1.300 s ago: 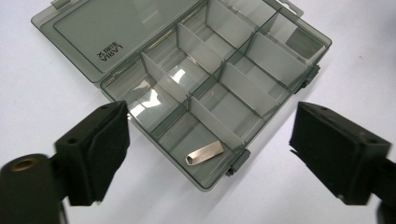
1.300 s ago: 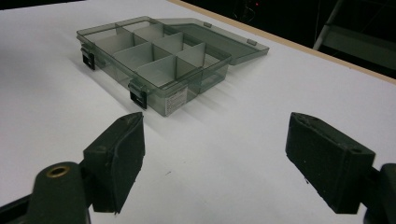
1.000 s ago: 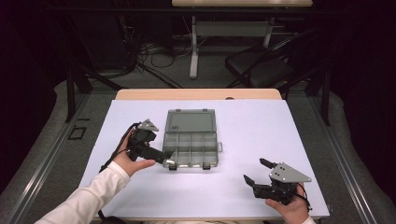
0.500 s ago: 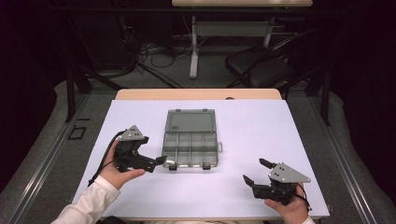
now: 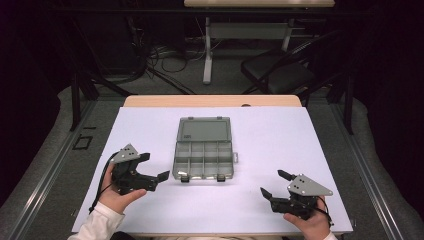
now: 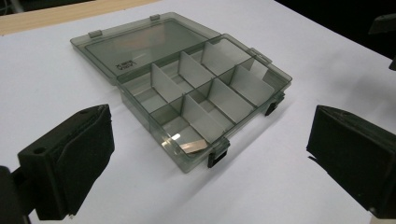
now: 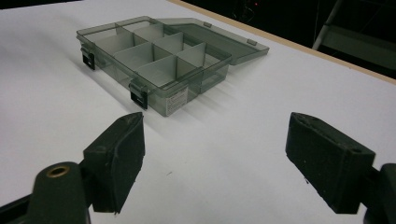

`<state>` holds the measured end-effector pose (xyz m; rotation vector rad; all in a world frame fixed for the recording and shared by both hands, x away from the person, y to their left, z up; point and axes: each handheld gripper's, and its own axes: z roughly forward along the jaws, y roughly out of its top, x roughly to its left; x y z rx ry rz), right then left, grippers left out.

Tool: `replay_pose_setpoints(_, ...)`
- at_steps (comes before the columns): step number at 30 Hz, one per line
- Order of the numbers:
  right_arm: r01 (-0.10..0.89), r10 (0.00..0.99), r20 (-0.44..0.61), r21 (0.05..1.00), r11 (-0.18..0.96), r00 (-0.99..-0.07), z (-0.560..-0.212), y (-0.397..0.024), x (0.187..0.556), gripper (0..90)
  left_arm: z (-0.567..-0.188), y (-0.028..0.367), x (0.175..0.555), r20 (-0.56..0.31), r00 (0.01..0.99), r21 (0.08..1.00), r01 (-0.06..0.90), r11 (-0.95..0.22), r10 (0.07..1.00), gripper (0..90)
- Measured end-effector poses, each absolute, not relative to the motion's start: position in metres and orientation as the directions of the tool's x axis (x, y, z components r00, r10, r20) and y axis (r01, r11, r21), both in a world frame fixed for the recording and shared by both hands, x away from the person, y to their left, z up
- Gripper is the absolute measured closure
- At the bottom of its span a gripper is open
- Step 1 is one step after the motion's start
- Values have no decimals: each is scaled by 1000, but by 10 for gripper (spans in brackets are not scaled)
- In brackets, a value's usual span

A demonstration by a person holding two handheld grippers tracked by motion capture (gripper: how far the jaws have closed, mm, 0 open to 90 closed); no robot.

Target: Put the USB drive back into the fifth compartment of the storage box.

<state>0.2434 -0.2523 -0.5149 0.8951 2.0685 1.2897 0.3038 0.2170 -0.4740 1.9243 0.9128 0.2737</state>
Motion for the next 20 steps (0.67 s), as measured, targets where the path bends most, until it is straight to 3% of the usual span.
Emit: replay_pose_setpoints(20,263,767,-90,909,323,-635,-516,-253,244,195,-507,224,298,-173,644,851,478,-216,746,8)
